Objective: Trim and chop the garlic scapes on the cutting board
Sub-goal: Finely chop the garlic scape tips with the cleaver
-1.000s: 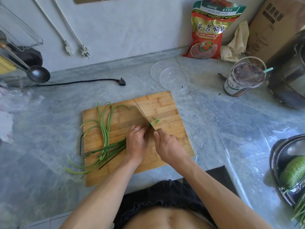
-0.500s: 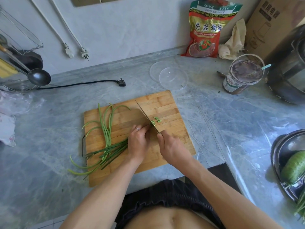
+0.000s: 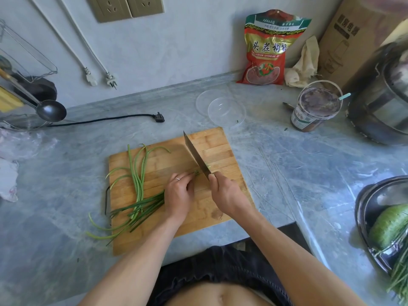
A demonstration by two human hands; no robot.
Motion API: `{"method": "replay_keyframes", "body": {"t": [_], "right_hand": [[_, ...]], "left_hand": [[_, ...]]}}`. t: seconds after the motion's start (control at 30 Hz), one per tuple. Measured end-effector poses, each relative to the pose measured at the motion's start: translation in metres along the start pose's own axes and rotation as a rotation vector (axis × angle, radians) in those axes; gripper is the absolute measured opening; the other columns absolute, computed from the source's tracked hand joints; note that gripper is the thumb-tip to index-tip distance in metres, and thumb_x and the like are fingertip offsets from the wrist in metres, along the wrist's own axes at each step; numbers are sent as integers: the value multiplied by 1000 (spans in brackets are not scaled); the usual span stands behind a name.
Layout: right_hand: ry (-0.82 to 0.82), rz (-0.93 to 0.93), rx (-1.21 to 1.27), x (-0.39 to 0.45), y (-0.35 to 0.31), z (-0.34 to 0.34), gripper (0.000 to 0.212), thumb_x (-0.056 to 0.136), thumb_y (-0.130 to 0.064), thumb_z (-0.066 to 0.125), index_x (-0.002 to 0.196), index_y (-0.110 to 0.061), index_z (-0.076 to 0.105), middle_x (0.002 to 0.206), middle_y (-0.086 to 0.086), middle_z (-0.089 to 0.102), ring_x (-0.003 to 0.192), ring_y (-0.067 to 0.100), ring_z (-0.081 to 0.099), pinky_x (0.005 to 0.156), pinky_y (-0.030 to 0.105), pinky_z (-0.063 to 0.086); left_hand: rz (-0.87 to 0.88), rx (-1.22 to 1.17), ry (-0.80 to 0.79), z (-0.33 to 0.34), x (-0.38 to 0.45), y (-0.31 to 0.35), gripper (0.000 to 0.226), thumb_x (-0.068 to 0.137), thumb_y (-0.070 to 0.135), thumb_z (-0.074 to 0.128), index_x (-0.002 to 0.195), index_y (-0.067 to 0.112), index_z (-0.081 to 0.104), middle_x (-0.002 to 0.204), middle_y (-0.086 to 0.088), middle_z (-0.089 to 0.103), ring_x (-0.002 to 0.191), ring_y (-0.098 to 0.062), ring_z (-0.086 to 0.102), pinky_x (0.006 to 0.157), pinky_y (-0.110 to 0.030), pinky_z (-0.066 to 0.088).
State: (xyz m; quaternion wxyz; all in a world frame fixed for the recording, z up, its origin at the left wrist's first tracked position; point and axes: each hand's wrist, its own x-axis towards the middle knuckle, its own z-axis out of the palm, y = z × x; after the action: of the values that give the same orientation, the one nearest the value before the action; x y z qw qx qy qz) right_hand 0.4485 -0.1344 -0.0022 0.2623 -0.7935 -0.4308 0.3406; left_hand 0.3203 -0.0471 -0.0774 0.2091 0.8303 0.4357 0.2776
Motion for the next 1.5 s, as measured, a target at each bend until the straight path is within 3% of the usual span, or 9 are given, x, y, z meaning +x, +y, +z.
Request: {"method": "replay_keyframes", "body": {"t": [0.2, 0.33, 0.6, 0.87, 1.03, 1.13, 1.4, 1.5], "right_hand": [[14, -26, 23, -4, 6, -7, 39, 103, -38, 31, 73, -15, 38, 60, 7, 47, 54, 21, 41, 52, 34, 34], [-5, -60, -8, -15, 10, -7, 38, 103, -36, 32, 69, -20, 37, 55, 2, 43, 50, 18, 37, 50, 32, 31], [-34, -96, -91, -22, 8, -8, 37, 104, -37, 32, 78, -14, 46, 57, 1, 47, 50, 15, 40, 45, 22, 26], [-45, -84, -103, -20, 2, -6, 38, 103, -40, 30, 77, -17, 45, 55, 0, 47, 44, 15, 40, 43, 25, 28], [-59, -94, -173, -15, 9, 9, 62, 86, -66, -9, 81, -23, 36, 69, 5, 50, 48, 14, 33, 45, 23, 20], [-18, -76, -147, -12, 9, 9, 43, 99, -52, 13, 82, -21, 38, 66, 8, 51, 47, 17, 36, 45, 27, 24], [8, -107, -247, -11, -6, 19, 35, 105, -41, 23, 93, -15, 43, 57, 1, 43, 47, 21, 39, 42, 30, 25], [-14, -90, -231, -23, 0, 17, 35, 104, -42, 22, 95, -16, 44, 61, 6, 50, 50, 28, 48, 44, 34, 37]], "left_hand": [[26, 62, -74, 1, -2, -9, 40, 79, -12, 67, 112, 8, 74, 112, 0, 72, 95, -23, 59, 82, -34, 52], [-3, 0, -78, 1, 1, -10, 39, 79, -15, 66, 110, 7, 74, 114, -4, 71, 101, -24, 65, 86, -32, 53], [0, 58, -33, 4, -1, -6, 45, 71, -14, 70, 109, 10, 75, 105, 1, 73, 89, -22, 57, 76, -28, 49], [2, 33, -18, 4, 0, -5, 39, 76, -9, 69, 108, 11, 76, 104, 1, 74, 86, -24, 60, 76, -32, 51], [23, -14, -18, 2, 1, -4, 35, 78, -7, 66, 107, 11, 76, 105, 1, 74, 88, -23, 59, 76, -31, 50], [23, -34, -37, 3, 3, -6, 34, 80, -6, 67, 108, 11, 75, 106, 2, 74, 90, -20, 58, 78, -30, 49], [-1, -28, -92, 0, 4, -10, 28, 82, 0, 68, 104, 15, 77, 106, 4, 74, 91, -20, 62, 81, -15, 36], [21, -39, -95, -2, 5, -11, 32, 80, -2, 69, 106, 15, 77, 107, 4, 74, 92, -20, 62, 82, -15, 37]]}}
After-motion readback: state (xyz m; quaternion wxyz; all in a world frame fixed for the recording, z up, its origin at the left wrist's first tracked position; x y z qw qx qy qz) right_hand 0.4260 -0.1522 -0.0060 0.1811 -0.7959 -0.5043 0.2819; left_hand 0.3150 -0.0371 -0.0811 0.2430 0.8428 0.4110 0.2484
